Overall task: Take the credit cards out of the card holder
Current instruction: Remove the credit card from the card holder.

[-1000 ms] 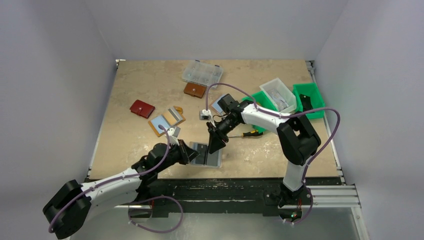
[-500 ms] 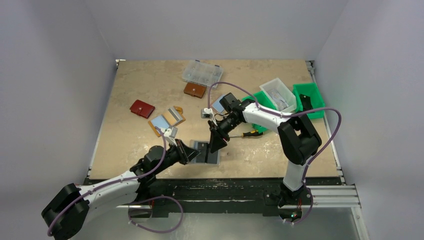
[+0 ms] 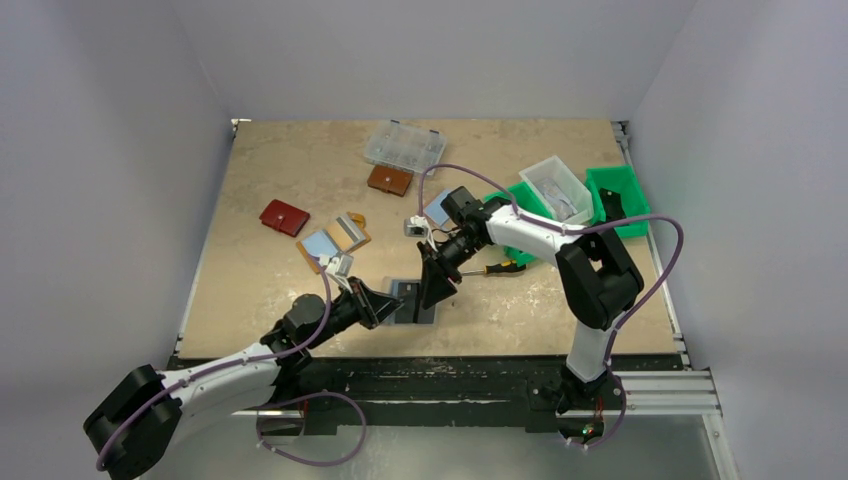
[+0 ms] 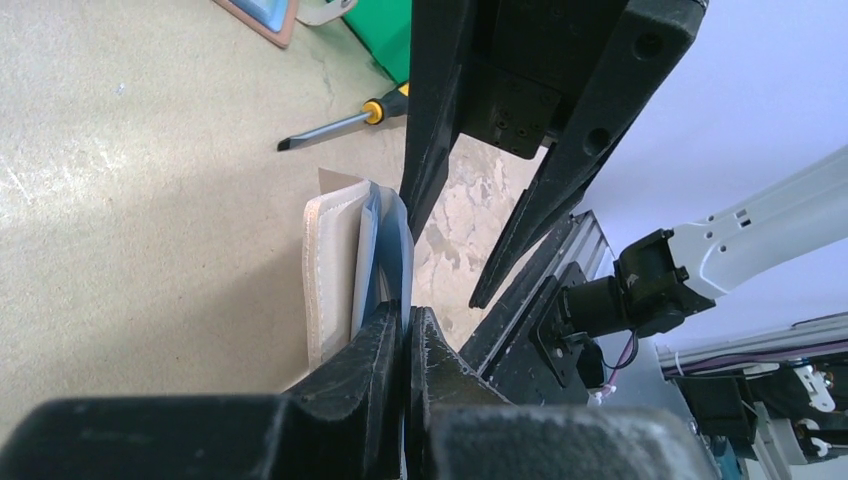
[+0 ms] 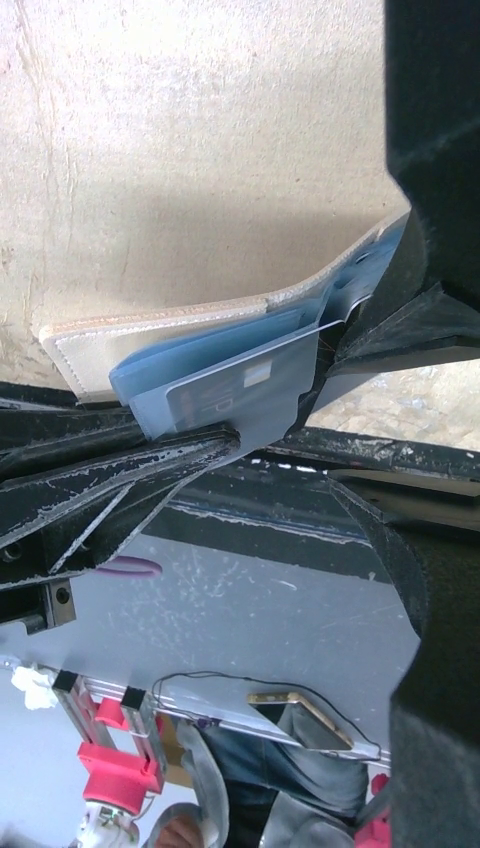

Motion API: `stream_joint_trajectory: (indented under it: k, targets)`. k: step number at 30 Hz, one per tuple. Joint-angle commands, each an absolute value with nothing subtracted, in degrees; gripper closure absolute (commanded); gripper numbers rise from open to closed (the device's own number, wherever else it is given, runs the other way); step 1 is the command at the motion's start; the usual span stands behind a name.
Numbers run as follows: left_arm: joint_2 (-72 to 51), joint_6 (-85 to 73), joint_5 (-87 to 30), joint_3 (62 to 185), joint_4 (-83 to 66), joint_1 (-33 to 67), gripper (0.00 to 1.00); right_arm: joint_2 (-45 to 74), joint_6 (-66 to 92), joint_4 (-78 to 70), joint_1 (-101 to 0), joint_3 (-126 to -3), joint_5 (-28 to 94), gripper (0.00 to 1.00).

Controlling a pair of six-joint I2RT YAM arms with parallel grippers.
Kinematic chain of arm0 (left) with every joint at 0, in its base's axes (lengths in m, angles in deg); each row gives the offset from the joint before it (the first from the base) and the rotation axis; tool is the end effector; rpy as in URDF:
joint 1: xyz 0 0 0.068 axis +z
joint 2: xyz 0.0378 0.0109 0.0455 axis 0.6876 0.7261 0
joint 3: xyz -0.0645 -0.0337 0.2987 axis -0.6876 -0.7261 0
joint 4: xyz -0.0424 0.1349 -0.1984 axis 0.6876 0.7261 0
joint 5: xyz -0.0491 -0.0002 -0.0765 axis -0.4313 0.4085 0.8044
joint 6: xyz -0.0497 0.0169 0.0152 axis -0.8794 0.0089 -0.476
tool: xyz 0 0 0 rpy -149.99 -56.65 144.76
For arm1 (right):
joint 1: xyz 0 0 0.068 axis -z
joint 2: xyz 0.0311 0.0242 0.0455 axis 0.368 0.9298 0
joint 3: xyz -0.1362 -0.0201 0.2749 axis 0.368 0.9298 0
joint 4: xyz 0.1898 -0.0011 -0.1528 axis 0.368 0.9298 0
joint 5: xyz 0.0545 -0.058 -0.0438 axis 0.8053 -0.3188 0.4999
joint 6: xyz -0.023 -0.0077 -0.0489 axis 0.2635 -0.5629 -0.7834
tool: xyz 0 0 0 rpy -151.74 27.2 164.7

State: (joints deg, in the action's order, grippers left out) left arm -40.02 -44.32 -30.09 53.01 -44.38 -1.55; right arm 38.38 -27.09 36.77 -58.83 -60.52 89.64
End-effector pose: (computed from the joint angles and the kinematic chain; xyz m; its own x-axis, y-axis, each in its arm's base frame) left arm 0.0848 -0.0908 0.2022 -0.6485 -0.4266 -0.6305 0.4465 0.4577 -0.7689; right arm 0.2526 0.2335 0.2416 -0.3939 -0.5972 -0.6987 -0.7989 -0.1534 0.5815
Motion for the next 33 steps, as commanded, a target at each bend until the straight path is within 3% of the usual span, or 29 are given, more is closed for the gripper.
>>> stream_joint_trajectory:
  k: [1,20,33]
  targets:
    - [-40.3,-44.4,-28.3,52.7,-54.2,-1.1,1.0,35.8,-29.5,39.0,-58.7,-63.0,93.3,0.52]
    - [-35.4,-46.6,-26.2,52.2,-63.3,-1.1,1.0,35.5,-30.8,42.3,-58.6,-64.4,99.4,0.54]
    - [-40.8,-47.2,-29.5,51.5,-59.5,-1.1,1.0,32.1,-23.9,35.9,-55.0,-62.0,95.9,0.5]
